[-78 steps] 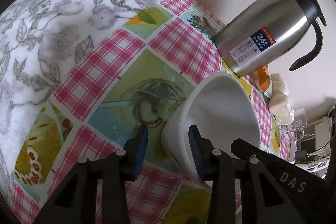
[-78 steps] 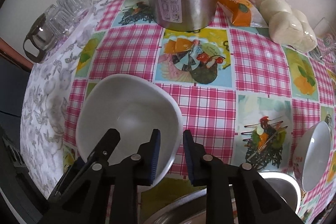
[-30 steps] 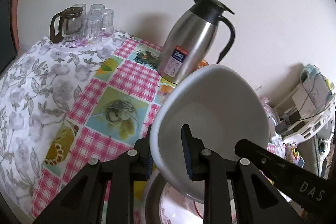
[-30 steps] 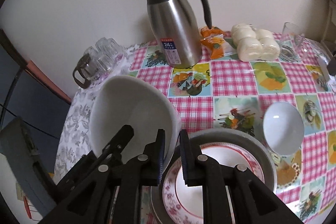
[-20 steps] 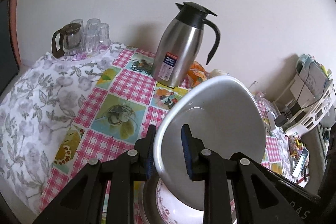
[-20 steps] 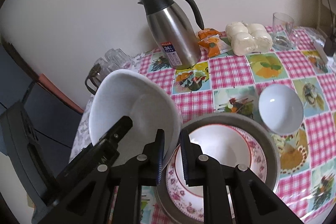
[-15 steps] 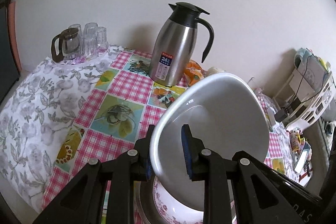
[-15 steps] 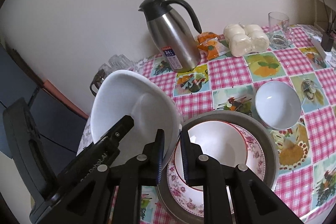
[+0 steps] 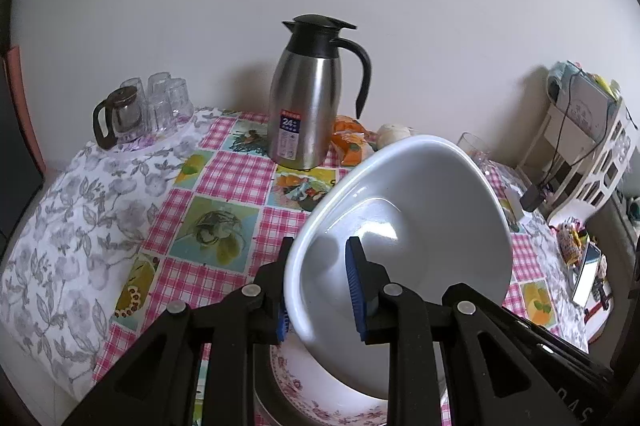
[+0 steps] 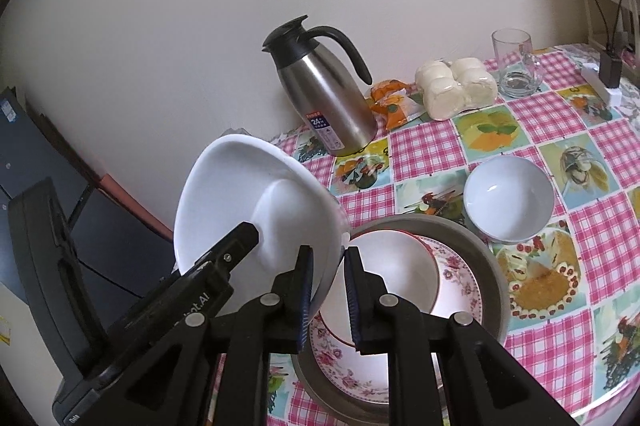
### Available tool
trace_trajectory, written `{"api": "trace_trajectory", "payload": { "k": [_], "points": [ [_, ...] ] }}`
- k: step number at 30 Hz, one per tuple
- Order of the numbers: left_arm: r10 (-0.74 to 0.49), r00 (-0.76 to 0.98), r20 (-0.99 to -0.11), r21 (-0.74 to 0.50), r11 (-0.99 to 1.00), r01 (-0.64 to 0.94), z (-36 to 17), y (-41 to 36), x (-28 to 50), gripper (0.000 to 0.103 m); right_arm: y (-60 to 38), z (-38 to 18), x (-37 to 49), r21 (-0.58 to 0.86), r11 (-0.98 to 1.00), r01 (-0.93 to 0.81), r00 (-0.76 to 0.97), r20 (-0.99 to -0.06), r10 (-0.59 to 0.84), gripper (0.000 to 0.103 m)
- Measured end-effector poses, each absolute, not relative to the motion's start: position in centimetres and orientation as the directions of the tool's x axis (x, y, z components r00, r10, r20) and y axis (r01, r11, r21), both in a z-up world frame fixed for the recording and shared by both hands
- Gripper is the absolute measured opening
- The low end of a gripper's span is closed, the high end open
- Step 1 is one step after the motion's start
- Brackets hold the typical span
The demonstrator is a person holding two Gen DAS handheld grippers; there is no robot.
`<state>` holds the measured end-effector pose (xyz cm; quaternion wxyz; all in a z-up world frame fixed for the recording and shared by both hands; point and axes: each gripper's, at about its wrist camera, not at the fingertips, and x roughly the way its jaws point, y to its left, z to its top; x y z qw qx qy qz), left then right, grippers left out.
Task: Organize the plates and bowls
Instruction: 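Carry the white square bowl with both tools over the steel basin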
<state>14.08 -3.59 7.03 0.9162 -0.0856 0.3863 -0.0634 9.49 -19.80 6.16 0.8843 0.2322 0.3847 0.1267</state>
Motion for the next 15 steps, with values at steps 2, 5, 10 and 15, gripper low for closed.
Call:
{"api": "trace_trajectory", "payload": {
  "k": [2,5,10,15],
  "points": [
    [-0.188,0.695,-0.694,-0.205,0.977,0.059,7.2,-4.1,13.9,0.025,-20.2,6.3,9.3,0.51,0.859,-0.043,0.676,-0.618,0.401,0.018],
    [-0.186,0.697,-0.693,-0.193,0.979,0.07,7.4,-4.7,13.6,0.025,-20.8,6.4,8.9,0.51,0.859,-0.04,0.683,-0.614,0.396,0.019],
    [-0.196,0.693,-0.693,-0.196,0.977,0.081,7.6,-5.3,13.3,0.025,-21.5,6.2,8.3,0.507,0.862,-0.028,0.684,-0.619,0.386,0.019],
    [-0.219,0.675,-0.704,-0.217,0.972,0.088,7.5,-5.6,13.3,0.025,-22.1,6.4,7.9,0.513,0.858,-0.021,0.687,-0.616,0.386,0.019]
  ]
}}
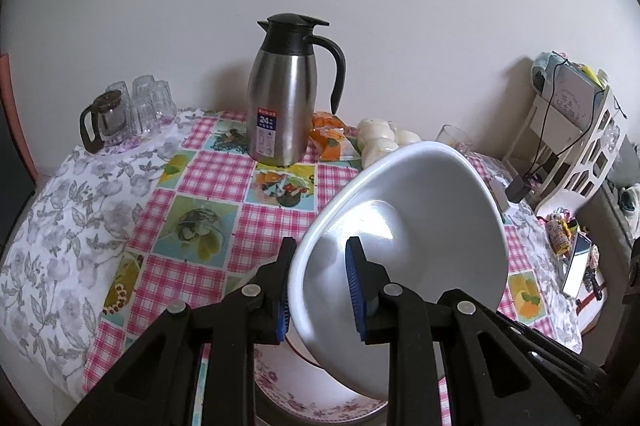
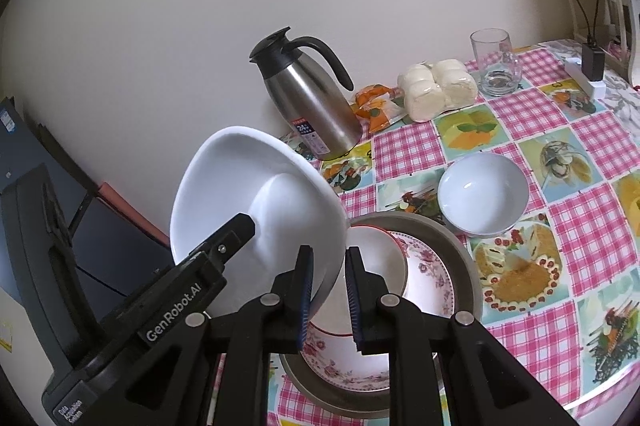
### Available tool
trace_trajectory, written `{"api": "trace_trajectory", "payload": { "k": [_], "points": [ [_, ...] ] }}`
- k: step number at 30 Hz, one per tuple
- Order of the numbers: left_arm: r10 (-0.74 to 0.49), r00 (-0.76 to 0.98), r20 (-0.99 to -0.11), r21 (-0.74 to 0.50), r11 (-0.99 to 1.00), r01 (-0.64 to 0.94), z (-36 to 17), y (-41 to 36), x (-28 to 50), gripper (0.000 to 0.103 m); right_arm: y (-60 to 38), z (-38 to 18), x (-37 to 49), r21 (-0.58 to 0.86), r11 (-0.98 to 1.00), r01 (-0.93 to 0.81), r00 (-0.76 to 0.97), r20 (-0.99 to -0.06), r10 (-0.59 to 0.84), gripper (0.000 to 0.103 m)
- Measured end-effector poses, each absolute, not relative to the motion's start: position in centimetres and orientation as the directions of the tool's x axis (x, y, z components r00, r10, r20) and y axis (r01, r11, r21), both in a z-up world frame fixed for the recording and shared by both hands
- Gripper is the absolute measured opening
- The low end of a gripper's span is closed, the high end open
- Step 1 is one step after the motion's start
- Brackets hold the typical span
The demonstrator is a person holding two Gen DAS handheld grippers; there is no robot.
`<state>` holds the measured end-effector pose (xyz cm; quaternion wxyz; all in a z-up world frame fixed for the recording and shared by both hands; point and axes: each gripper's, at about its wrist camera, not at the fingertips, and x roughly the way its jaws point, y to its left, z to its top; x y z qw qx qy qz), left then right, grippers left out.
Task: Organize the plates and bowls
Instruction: 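Carry the white square bowl with both tools over the steel basin, then lower the white square bowl into the red-rim bowl with both tools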
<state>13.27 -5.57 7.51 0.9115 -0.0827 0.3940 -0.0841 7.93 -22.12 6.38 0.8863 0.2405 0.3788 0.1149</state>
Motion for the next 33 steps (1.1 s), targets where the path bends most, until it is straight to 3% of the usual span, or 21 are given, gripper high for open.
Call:
{"api": "trace_trajectory", "payload": {
  "k": [33],
  "points": [
    [-0.206,0.512,-0.834,-0.226,0.974,0.024,3.1,-5.3,15.6,0.028,-21.8,2.9,9.9,0.473,0.88,0.041,0.598,-0.717,0.358,0.019]
  ]
}}
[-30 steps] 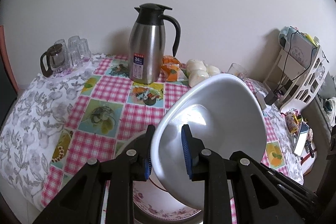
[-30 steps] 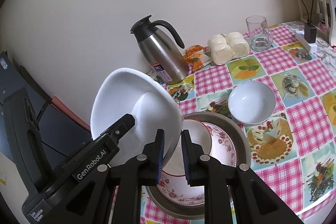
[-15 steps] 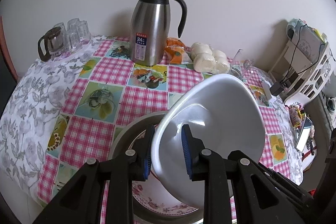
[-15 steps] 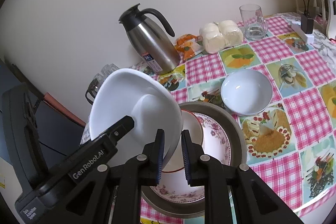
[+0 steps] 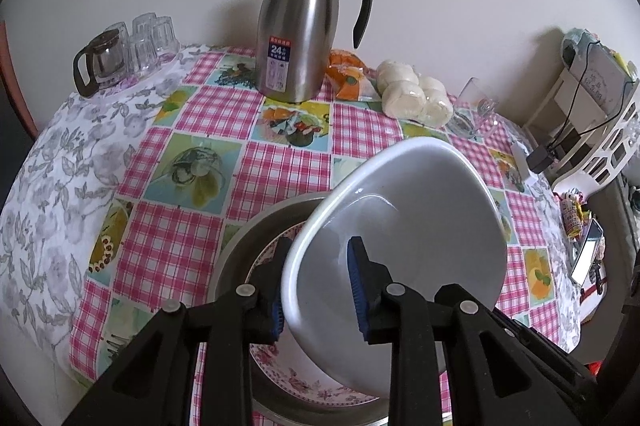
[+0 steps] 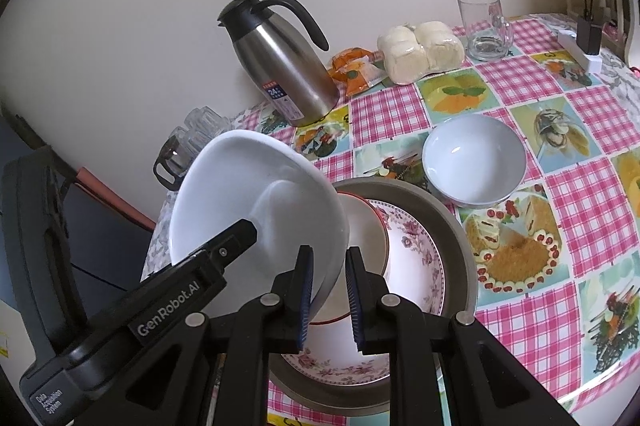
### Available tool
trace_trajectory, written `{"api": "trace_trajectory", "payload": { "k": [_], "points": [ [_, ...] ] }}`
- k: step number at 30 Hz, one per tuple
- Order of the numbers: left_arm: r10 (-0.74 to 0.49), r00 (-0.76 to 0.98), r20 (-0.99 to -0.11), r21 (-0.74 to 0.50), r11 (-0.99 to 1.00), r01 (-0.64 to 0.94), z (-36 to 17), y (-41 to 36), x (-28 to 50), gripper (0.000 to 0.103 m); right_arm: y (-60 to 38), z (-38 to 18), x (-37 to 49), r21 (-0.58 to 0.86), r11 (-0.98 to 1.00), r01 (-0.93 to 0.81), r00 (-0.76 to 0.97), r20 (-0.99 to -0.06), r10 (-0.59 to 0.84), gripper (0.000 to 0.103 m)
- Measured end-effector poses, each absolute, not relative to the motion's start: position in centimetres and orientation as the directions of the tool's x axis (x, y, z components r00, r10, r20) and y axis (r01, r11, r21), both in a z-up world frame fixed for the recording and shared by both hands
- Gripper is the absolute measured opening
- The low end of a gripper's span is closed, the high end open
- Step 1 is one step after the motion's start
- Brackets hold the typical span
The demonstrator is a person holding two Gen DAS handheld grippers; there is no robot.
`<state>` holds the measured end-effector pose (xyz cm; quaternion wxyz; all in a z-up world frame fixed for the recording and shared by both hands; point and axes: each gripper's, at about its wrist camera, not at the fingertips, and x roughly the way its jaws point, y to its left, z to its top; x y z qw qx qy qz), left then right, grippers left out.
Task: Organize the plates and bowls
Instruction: 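Lower the white square bowl into the red-rim bowl with both tools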
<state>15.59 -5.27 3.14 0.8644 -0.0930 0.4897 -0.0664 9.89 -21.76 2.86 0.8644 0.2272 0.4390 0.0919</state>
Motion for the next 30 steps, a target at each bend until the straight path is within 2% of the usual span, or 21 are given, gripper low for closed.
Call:
{"api": "trace_trajectory", "payload": {
  "k": [30],
  "points": [
    [-0.188,0.412,-0.891,-0.206,0.979,0.002,0.4,-5.5,16.8,0.028,-21.9,0.7,11.1,0.448,0.89,0.087,0.532,-0.776,0.339,0.021]
  ]
}}
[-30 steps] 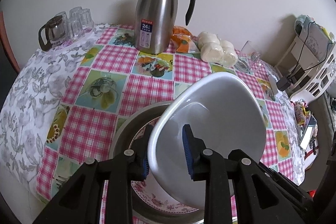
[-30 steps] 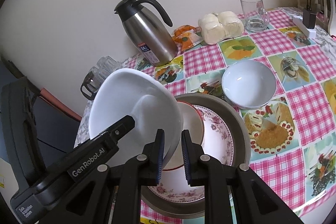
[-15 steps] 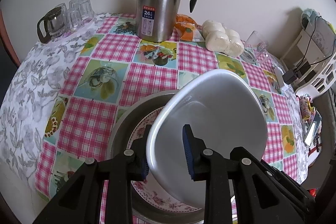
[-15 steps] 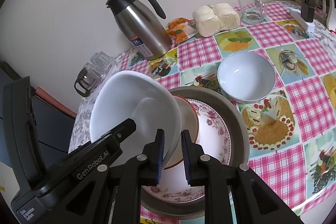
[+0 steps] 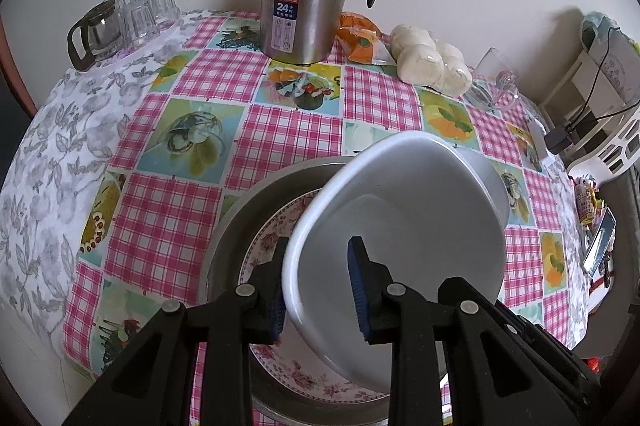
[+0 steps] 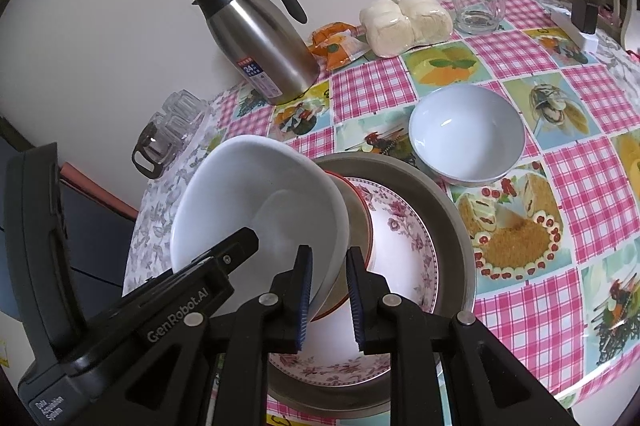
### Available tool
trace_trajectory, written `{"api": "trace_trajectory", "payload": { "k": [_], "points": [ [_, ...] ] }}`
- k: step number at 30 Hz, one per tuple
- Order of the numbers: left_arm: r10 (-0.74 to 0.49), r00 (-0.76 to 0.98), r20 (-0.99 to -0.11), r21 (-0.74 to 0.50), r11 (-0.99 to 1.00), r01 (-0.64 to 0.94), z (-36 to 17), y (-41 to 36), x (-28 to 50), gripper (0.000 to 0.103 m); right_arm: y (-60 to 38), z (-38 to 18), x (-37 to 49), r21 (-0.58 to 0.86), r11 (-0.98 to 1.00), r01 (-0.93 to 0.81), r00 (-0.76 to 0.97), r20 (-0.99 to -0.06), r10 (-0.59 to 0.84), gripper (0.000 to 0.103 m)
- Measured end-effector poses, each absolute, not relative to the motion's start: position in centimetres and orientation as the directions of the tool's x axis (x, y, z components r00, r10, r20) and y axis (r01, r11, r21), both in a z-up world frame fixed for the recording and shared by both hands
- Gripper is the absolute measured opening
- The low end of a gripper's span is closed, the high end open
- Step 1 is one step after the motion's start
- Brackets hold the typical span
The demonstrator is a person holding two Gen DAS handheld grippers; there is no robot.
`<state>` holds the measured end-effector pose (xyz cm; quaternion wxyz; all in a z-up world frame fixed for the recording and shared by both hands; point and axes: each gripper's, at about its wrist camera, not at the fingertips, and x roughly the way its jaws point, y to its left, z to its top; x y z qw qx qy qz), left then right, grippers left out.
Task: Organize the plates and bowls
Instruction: 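Lower the white square bowl into the red-rim bowl with both tools, then open both tools to release the white square bowl and withdraw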
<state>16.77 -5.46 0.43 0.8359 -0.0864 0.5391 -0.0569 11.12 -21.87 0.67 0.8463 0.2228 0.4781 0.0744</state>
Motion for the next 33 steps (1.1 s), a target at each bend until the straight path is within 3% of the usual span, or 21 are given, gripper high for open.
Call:
{"api": "trace_trajectory", "payload": {
  "k": [16,33],
  "points": [
    [-0.216,0.412,-0.885,-0.241,0.97,-0.01,0.38,-4.94,16.96,0.032,-22.04,0.1,11.36,0.446,0.889,0.105,0.52,-0.786,0.333,0.027],
    [-0.229,0.434,-0.872,-0.258,0.966,-0.01,1.0,-4.7,16.69,0.032,-22.07,0.74,11.15,0.444,0.891,0.097,0.534,-0.779,0.33,0.027]
  ]
}}
